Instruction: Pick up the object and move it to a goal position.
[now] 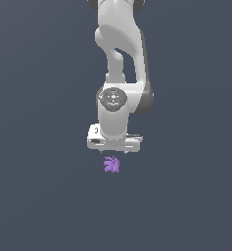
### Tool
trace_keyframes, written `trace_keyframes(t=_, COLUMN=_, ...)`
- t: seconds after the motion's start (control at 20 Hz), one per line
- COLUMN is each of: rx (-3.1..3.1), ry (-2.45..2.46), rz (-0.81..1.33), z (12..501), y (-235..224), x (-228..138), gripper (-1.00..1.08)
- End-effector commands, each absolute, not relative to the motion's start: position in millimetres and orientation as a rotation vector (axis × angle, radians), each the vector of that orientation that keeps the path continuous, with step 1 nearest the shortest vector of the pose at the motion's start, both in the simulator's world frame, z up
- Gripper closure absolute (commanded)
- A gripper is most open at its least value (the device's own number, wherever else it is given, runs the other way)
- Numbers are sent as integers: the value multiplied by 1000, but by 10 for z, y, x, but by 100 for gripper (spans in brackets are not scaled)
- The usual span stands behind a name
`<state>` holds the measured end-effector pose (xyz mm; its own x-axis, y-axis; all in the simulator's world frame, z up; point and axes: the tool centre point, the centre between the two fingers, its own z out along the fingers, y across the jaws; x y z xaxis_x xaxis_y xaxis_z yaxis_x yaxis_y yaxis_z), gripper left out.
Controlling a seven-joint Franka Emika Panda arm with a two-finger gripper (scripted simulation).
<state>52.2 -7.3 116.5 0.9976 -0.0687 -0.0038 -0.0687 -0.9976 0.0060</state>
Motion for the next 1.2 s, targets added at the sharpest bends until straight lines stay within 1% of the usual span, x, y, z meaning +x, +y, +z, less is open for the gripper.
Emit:
trace_keyframes(t=0.0, rx=3135, ry=-126, rz=-3, z=1059, y=-106, x=614, gripper=-92)
trace_keyframes(t=0.35, rx=3137, ry=-155, rz=0, z=877, y=-162, x=748, gripper=-92)
trace_keyframes(t=0.75, rx=3137, ry=-158, rz=-2, z=819, y=-170, x=757, gripper=-92)
trace_keyframes(t=1.15, rx=3137, ry=-159, rz=-1, z=442, y=-170, x=752, gripper=-92)
